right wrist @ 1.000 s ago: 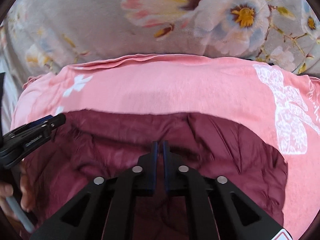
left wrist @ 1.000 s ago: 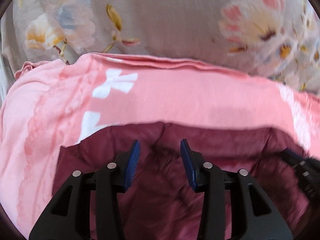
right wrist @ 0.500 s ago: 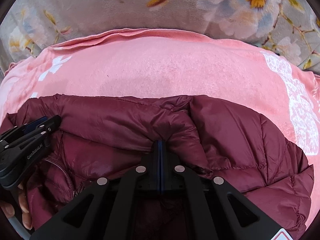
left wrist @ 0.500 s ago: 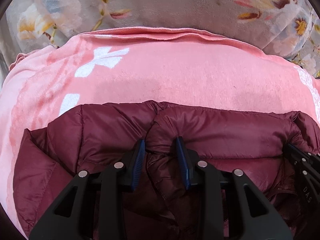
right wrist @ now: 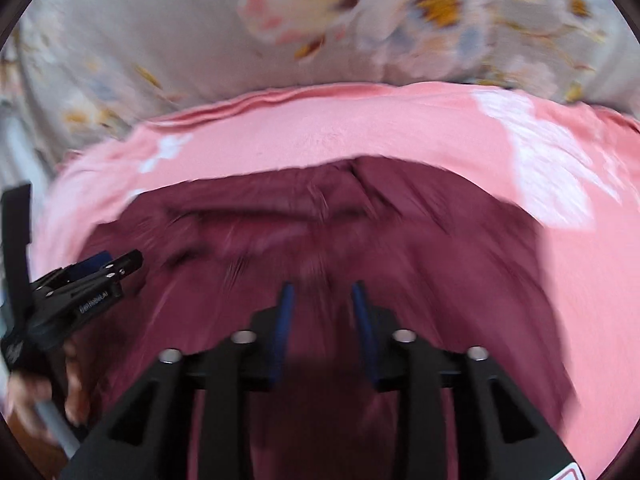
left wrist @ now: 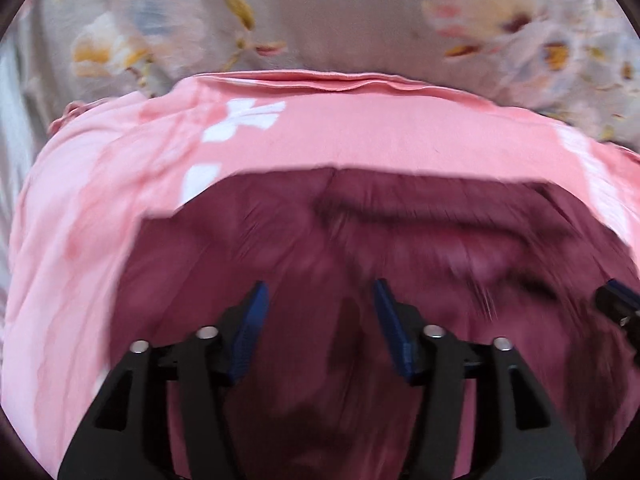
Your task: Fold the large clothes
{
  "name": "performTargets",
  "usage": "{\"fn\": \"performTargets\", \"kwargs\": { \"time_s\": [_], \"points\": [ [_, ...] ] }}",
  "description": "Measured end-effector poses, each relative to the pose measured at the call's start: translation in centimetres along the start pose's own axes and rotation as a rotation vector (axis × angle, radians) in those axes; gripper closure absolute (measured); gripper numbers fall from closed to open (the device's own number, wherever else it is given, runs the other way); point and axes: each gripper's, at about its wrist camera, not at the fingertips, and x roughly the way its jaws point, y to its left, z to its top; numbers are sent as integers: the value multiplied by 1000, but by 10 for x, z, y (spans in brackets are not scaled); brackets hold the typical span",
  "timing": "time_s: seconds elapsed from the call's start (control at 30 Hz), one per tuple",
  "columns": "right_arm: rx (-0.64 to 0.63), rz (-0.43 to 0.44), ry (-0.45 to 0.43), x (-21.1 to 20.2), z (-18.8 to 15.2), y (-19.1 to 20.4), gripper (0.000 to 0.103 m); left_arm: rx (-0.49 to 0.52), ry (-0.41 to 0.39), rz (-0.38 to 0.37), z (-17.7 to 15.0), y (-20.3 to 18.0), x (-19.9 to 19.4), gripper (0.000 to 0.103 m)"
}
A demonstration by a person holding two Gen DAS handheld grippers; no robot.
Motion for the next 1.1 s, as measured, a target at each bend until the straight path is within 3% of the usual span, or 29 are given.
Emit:
{"fn": "performTargets", "kwargs": {
  "time_s": [0.17,0.27,0.33,0.5,0.63,0.67,0.73,0.8,0.83,0.9,0.93,1.1],
  "points": [
    [67,5,0,-127,-127,-57,40,-53,33,-91,-92,70,-94,27],
    [114,-35,7,-170,-191,-80,37,-134,75,-126,-151,113,-132,18],
    [179,-29,26,-184,-226,-92,36,-201,123,-145,-192,139,-145,18],
    [290,12,4,-184,-271,-102,36,-369,144,-162,-259,173,-162,18],
    [336,37,-44,-174,-278,-99,35,-399,108,-163,-268,173,-165,18],
    [338,45,-49,-174,-278,-97,38,-400,104,-168,-267,169,-165,19],
    [370,88,-57,-172,-277,-94,57,-395,107,-179,-266,159,-166,29],
    [399,108,-63,-172,-275,-92,87,-376,117,-195,-266,151,-170,53],
    [410,118,-79,-176,-275,-91,91,-371,122,-207,-266,148,-172,60],
    [417,132,-106,-187,-275,-91,97,-361,118,-198,-264,145,-180,85],
    [411,138,-123,-194,-276,-88,98,-334,101,-187,-263,142,-189,91],
    [289,127,-186,-247,-287,-67,99,-305,46,-227,-268,147,-231,98]
  ]
}}
